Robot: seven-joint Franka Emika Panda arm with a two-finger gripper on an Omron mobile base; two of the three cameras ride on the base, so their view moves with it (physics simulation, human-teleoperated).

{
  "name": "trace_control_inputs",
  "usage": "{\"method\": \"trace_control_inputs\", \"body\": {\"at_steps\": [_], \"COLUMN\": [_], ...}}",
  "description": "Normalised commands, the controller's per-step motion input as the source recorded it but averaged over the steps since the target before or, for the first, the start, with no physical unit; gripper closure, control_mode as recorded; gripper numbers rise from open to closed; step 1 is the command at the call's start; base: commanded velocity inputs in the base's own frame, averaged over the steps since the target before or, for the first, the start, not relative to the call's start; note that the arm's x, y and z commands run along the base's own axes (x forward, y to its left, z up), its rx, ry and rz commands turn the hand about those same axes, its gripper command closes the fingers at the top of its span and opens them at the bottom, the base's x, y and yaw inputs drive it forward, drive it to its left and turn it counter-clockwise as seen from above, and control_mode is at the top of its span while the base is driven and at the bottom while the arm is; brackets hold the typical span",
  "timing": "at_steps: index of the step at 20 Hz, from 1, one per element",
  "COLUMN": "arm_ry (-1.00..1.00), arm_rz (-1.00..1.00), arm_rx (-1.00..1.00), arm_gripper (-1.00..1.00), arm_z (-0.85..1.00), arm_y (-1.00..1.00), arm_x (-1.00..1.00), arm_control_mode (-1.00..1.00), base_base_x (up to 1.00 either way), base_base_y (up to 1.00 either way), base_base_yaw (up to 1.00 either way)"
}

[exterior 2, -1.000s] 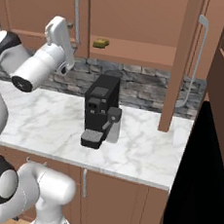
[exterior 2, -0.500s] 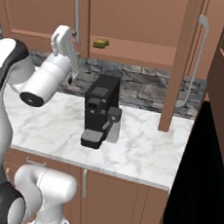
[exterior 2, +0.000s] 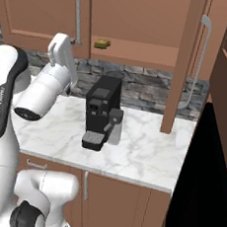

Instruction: Pick up the sponge and bar soap from the sink, and place them back in the cabinet, and close the cabinet doors.

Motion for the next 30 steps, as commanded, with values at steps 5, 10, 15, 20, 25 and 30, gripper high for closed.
{"method": "trace_control_inputs", "body": {"at_steps": [5,10,15,20,25,30], "arm_ry": [0.01,0.05,0.06,0.00,0.00,0.05], "arm_rz": [0.00,0.00,0.00,-0.03,-0.11,-0.18], "arm_rx": [0.06,0.05,0.03,0.00,0.00,0.00], "arm_gripper": [-1.00,-1.00,-1.00,-1.00,-1.00,-1.00], "arm_z": [0.49,0.57,0.50,0.30,0.27,0.26], "arm_y": [-0.17,-0.17,-0.14,-0.11,-0.05,0.00], "arm_x": [-0.72,-0.68,-0.63,-0.51,-0.54,-0.51], "arm_control_mode": [-1.00,-1.00,-1.00,-1.00,-1.00,-1.00], "base_base_x": [0.00,0.00,0.00,0.00,0.00,0.00], "base_base_y": [0.00,0.00,0.00,0.00,0.00,0.00], "base_base_yaw": [0.00,0.00,0.00,0.00,0.00,0.00]}}
